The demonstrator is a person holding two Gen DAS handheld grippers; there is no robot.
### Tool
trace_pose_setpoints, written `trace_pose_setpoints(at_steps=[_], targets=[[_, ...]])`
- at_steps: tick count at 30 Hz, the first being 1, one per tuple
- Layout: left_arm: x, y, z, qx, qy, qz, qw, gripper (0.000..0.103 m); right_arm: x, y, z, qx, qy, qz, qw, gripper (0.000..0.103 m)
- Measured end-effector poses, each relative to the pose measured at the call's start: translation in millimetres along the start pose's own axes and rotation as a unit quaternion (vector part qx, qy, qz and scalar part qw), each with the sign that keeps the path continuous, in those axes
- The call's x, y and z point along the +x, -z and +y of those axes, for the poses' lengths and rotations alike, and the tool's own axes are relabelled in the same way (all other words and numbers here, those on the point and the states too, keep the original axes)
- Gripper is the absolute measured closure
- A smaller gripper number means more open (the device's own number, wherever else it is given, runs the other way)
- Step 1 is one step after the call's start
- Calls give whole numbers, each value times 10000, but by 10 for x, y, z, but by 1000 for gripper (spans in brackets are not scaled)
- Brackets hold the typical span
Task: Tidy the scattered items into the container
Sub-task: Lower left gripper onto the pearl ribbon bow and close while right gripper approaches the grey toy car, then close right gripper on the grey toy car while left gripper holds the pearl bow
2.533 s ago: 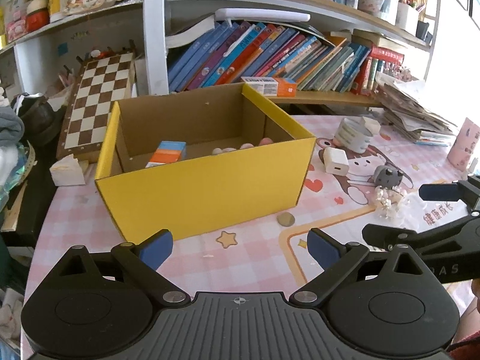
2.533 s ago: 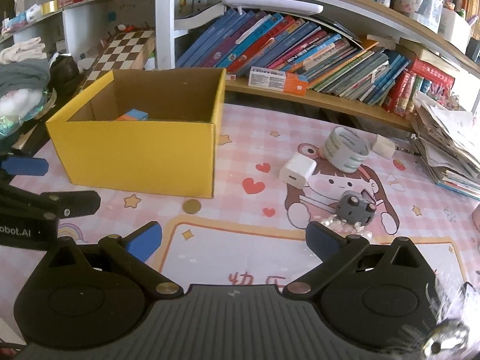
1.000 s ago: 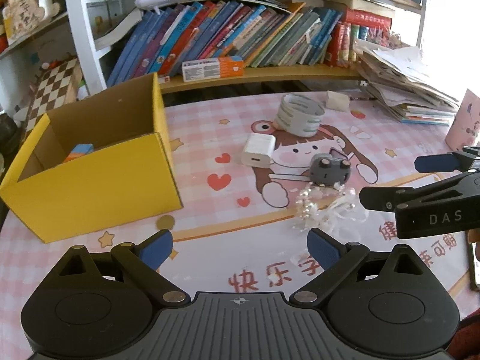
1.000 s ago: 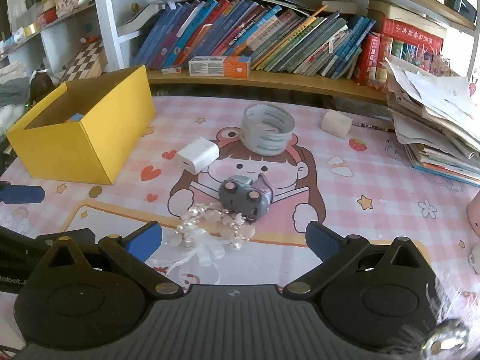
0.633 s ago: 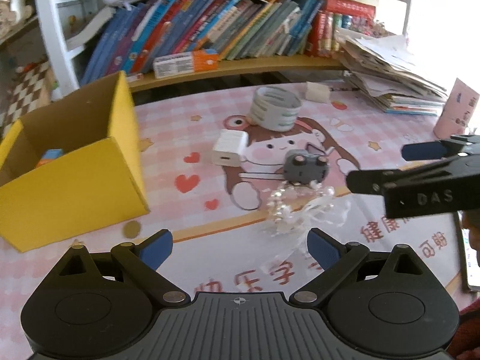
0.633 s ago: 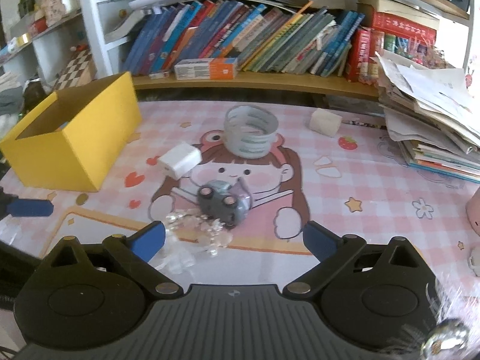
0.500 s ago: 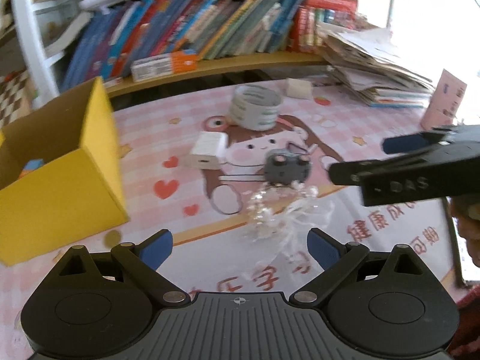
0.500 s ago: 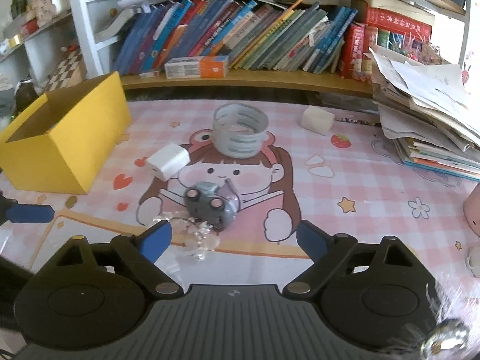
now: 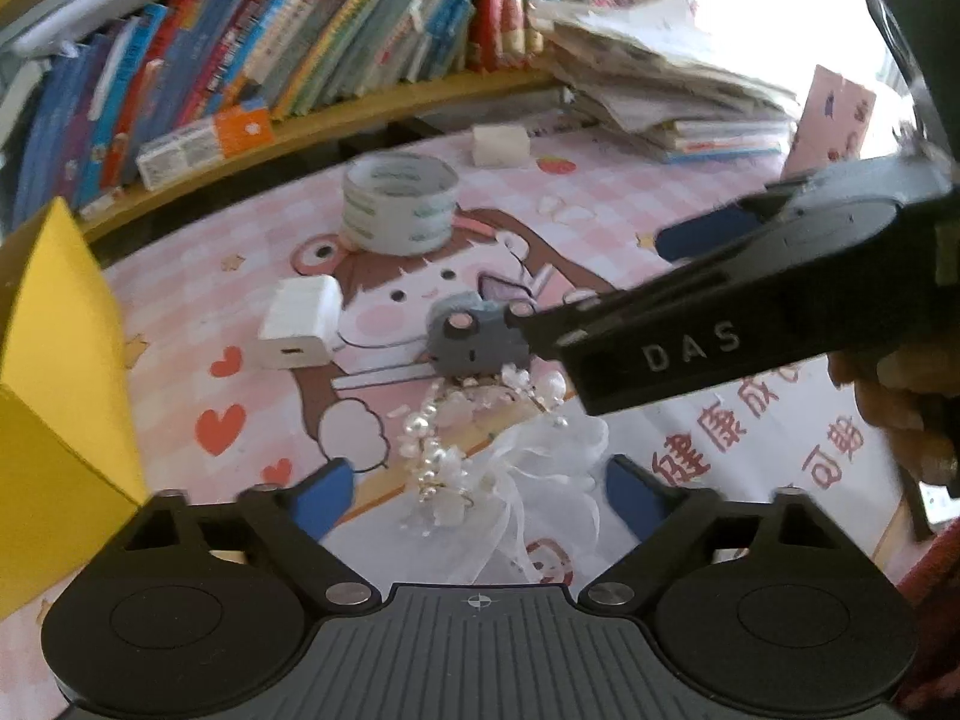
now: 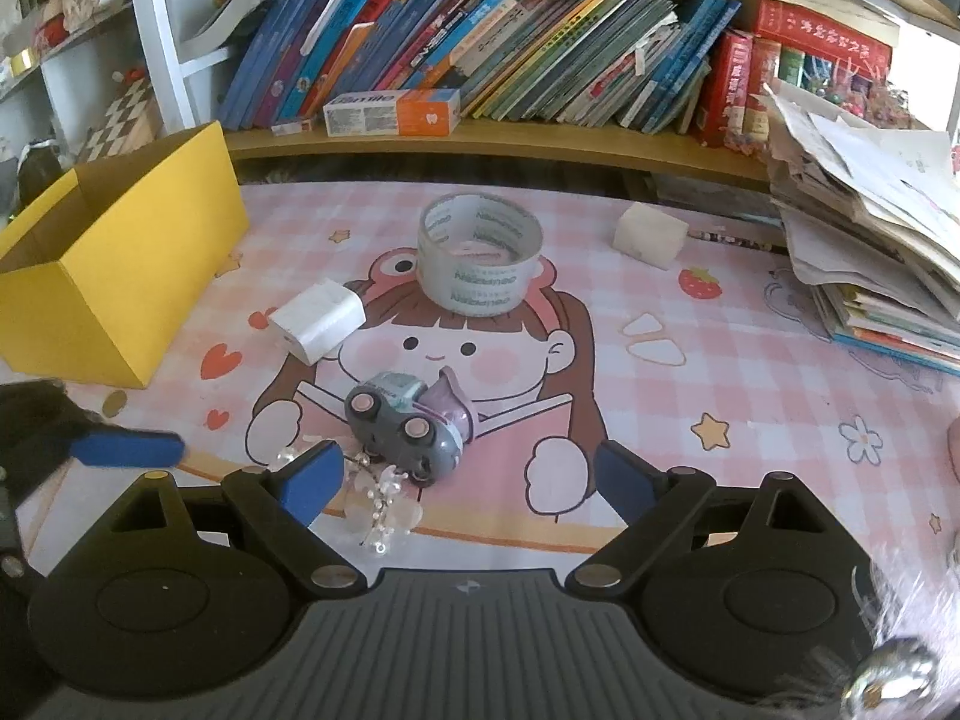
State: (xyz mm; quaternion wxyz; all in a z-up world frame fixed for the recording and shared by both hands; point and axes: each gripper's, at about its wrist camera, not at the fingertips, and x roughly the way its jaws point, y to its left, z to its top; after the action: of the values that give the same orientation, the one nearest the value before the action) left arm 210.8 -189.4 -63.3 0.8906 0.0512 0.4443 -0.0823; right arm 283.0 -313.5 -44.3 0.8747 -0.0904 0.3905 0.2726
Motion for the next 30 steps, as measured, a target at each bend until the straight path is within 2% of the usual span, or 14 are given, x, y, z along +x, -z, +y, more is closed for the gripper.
trace_pose_setpoints(at_steps=[6, 8, 13, 17, 23, 30], targets=[[175, -11, 23, 16, 122, 232, 9997, 40, 153, -56, -4, -119, -93, 132, 9998, 12], [219, -9, 30, 23, 113, 287, 9995, 49, 202, -73, -1, -159, -132, 172, 9996, 12], [263, 10, 89, -36, 37, 318, 9995, 53, 310, -124, 6, -233, -254, 239, 9991, 12], [252, 15, 168, -152, -8, 277, 9995, 70, 377, -167, 3, -267, -260, 230, 9990, 12], [187, 66, 399, -671, -97, 308, 9972, 77, 463, -231, -11, -264, -329, 240, 9988, 13], [-25, 192, 689, -1398, -292, 279, 9894, 79, 543, -238, 10, -298, -467, 353, 9978, 18]])
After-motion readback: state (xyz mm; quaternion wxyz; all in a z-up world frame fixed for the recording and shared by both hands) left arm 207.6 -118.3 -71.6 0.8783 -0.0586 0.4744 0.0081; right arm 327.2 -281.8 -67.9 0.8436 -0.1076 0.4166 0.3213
